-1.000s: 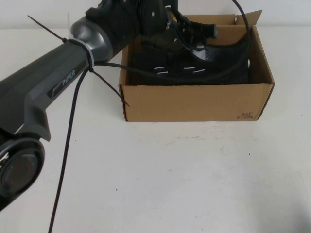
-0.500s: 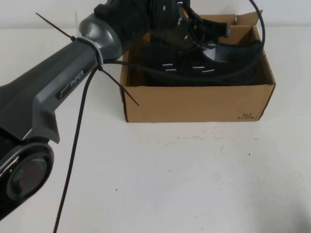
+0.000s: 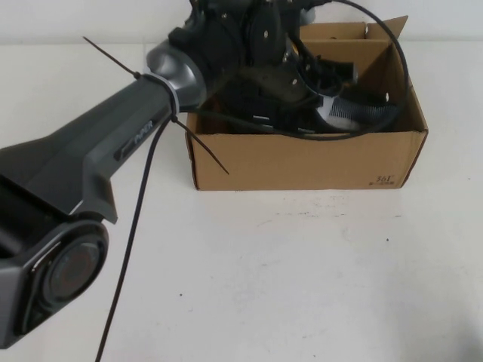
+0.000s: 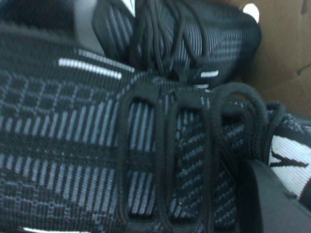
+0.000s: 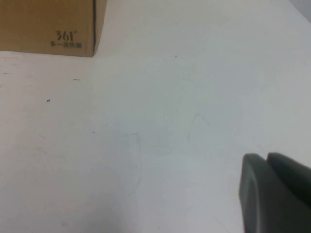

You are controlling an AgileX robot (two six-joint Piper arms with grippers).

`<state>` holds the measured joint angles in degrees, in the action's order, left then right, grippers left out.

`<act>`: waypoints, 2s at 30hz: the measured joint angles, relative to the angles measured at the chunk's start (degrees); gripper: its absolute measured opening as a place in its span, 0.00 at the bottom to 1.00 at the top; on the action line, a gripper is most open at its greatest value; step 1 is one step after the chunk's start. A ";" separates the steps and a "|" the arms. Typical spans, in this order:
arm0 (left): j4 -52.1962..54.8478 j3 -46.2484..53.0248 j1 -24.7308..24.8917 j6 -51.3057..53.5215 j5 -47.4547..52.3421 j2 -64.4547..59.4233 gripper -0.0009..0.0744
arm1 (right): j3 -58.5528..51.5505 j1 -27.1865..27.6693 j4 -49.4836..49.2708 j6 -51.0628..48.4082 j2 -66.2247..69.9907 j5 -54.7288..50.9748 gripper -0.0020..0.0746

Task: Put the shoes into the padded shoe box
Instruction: Place the shoe in the shoe box

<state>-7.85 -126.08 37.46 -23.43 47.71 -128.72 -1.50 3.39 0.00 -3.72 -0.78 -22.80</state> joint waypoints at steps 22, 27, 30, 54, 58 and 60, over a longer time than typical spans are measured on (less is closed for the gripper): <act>-3.30 -2.78 0.70 0.00 0.99 -1.16 0.03 | 0.00 0.00 0.00 0.00 0.00 0.00 0.02; -2.64 -6.33 1.29 0.00 2.86 -1.21 0.03 | 0.00 0.00 0.00 0.00 0.00 0.00 0.02; -2.31 -7.03 1.29 -0.18 4.32 -1.21 0.03 | 0.00 0.00 0.00 0.00 0.00 0.00 0.02; -2.87 -7.30 0.59 -1.89 7.07 -3.46 0.02 | 0.00 0.00 0.00 0.00 0.00 0.00 0.02; -2.20 -7.30 0.98 -0.76 6.93 -3.24 0.02 | 0.00 0.00 0.00 0.00 0.00 0.00 0.02; -1.79 -7.30 1.22 -0.63 7.16 -3.15 0.02 | 0.00 0.00 0.00 0.00 0.00 0.00 0.02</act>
<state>-9.63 -133.38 38.68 -24.05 54.88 -131.87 -1.50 3.39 0.00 -3.72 -0.78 -22.80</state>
